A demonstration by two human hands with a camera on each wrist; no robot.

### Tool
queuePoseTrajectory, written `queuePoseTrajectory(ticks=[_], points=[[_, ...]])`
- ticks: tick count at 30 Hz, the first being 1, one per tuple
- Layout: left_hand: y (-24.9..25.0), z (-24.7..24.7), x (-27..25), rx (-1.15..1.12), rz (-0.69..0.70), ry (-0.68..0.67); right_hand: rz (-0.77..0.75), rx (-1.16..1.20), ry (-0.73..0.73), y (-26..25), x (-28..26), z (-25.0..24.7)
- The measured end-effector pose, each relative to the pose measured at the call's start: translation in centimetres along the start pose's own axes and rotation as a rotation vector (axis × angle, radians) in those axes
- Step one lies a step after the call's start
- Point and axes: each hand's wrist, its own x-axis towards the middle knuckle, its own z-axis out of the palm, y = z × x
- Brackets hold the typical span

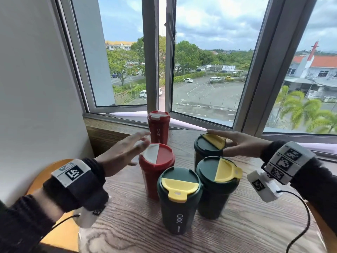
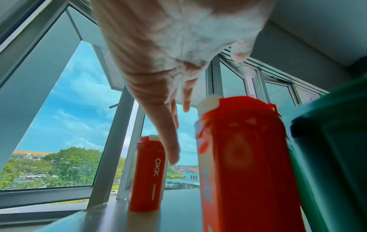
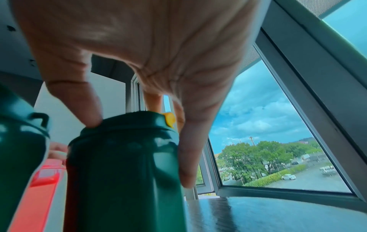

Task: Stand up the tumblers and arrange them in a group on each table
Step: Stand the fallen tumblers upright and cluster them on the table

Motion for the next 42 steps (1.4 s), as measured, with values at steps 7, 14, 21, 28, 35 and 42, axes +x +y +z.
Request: queuePoseTrajectory(ticks=[7,14,21,28,35,42], points=[[1.2,-4.0,4.9,0.301,-0.017,0.206,-0.109,-0.295,0.155,-1.2,-1.4,1.0],[-0.4,-4.7,12.3,0.520,-0.129,0.181,-0.100,-0.357,0.168,-0.8,-2.0,2.2],[-2.8,-2.6,17.3,0.481,-0.253,0.123,-0.099,-0.292,0.170,-0.2,-2.0,2.5],[-3.2,-2.0,18.8,0.340,-0.233,0.156,-0.120,-0.224,0.178,0.0,-1.8,2.7],[-2.8,-2.7,19.1,0.158,-0.225,-0.021,-0.128,-0.231,0.184,0.0,-1.6,2.8],[-2.3,-1.1,19.6,0.450,-0.149,0.123,-0.131,-0.183,0.196,-0.1,-1.7,2.9]])
